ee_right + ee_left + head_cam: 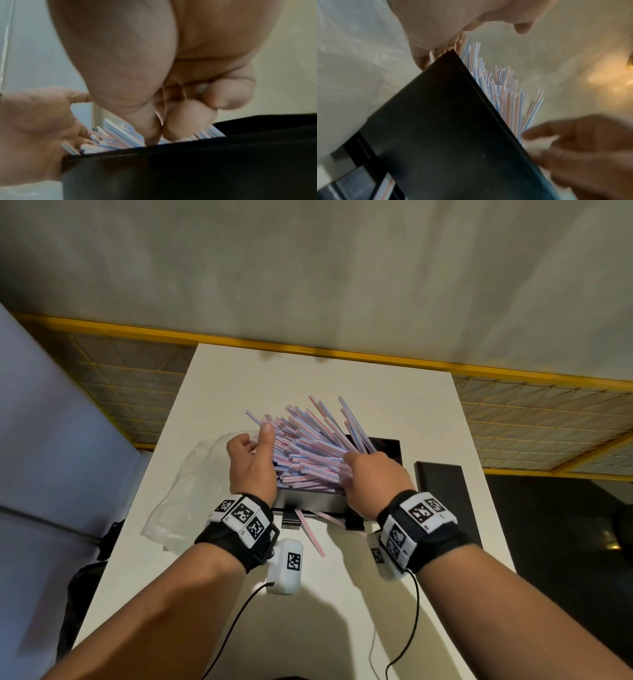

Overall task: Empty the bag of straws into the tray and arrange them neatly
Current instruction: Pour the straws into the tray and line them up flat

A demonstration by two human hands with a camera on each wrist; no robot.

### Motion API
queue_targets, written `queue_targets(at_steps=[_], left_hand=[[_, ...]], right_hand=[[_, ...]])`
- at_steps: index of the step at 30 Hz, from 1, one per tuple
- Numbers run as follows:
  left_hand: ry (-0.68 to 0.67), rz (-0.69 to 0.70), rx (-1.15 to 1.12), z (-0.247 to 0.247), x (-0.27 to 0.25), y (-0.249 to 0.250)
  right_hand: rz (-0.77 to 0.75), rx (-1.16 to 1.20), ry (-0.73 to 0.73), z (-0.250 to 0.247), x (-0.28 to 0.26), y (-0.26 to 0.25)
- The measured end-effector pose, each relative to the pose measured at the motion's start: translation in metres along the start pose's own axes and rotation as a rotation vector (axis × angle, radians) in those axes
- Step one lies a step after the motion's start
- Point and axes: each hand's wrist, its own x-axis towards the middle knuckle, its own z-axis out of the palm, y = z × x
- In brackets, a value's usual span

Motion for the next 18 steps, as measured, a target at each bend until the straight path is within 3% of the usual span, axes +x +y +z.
queue_targets(at_steps=[2,4,6,9,18], left_hand=[[-0.014,0.001,0.048,0.001,-0.003,0.002],[-0.045,-0.020,0.090,0.004,-0.005,0.001],[-0.049,-0.052,0.103,0.007,-0.004,-0.001],[-0.045,-0.052,0.133,0.008,-0.005,-0.003],[-0.048,-0.051,0.140,0.004,-0.001,-0.006]], right_hand=[[-0.058,0.135,0.169,0.000,-0.012,-0.002],[-0.099,0.206,0.212,0.006,-0.028,-0.008],[-0.071,0.146,0.041,0.031,-0.037,-0.009],[0.093,0.093,-0.199,0.077,-0.032,0.003],[0.211,0.063,-0.288,0.117,-0.005,-0.008]])
